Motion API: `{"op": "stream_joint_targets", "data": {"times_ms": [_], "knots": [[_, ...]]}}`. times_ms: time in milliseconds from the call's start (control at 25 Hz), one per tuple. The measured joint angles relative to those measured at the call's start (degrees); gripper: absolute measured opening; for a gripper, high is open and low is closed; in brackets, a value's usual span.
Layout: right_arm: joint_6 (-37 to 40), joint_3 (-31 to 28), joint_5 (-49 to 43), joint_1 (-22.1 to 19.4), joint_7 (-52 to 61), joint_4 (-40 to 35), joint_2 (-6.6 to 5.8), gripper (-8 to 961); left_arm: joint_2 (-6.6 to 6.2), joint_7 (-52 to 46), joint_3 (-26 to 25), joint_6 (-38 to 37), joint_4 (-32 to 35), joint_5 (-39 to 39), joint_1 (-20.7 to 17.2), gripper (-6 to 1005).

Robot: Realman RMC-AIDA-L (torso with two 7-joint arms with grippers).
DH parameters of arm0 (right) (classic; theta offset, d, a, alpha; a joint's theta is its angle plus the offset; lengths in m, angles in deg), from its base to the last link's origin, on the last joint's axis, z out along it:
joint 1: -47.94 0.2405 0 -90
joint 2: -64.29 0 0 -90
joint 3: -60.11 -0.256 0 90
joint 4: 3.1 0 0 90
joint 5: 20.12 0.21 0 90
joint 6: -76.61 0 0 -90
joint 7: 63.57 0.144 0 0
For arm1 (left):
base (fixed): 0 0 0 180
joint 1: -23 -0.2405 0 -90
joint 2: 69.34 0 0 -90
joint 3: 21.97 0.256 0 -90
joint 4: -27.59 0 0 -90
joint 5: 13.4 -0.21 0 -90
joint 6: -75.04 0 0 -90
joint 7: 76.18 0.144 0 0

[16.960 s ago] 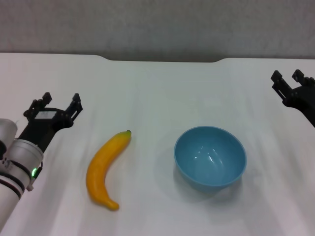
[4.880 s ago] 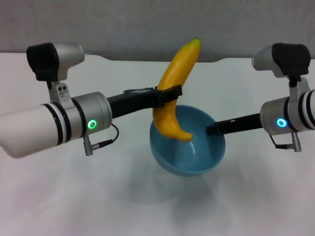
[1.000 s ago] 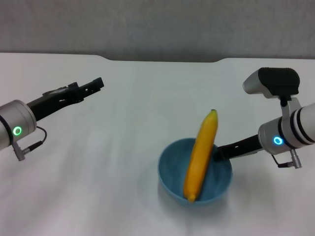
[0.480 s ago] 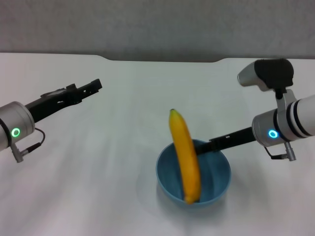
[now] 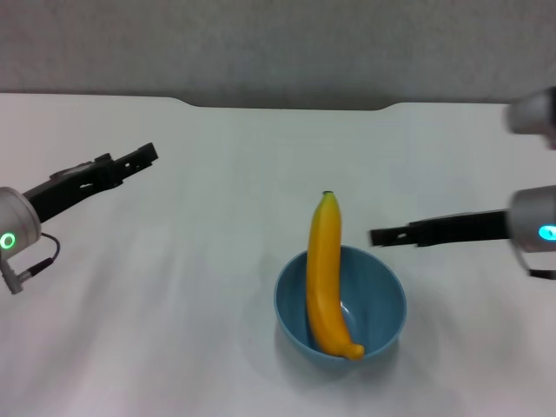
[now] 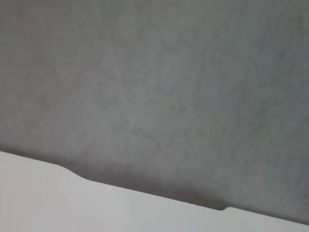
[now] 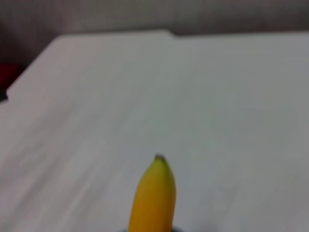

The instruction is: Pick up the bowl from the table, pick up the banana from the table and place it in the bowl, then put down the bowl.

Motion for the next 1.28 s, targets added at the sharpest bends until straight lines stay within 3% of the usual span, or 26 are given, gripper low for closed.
{"op": "stream_joint_targets", "data": {"times_ms": [40,160,280,400,560,720,840,1200,1280], "knots": [[0.0,0.0,0.0,0.0,0.0,0.0,0.0,838,0.0,0.0,0.0,0.0,0.0,0.0,0.0,907],[-0.6,-0.9,6.7,-6.1,-5.5,-6.4,0.17,891,0.0,1.6,-2.0,0.9,0.3,0.0,-0.3,907],[-3.3,-0.8,22.9,-12.6,-19.5,-8.9,0.24,893,0.19,5.0,-4.2,2.2,1.0,1.0,-0.7,907],[-3.1,-0.7,39.2,-15.1,-34.3,-4.7,0.15,894,0.08,11.0,-6.3,5.1,4.9,6.0,-0.8,907],[0.9,-2.1,49.9,-14.8,-46.3,2.8,-0.15,892,-0.03,19.5,-10.3,11.2,11.2,12.7,-0.4,907],[6.2,-3.7,54.8,-13.5,-56.6,9.6,-0.15,891,-0.04,25.0,-11.2,14.4,12.9,14.7,-0.3,907],[12.0,-4.1,64.4,-11.8,-68.4,19.0,0.09,891,0.01,28.1,-11.3,15.9,13.7,15.3,-0.2,906],[11.6,-4.3,77.7,-6.3,-83.0,35.4,0.62,891,0.53,39.8,-10.9,15.4,16.3,15.4,0.3,906],[11.3,-4.2,81.8,-4.9,-86.1,38.9,0.73,891,0.97,46.7,-10.7,14.2,18.2,16.3,0.4,906]]}}
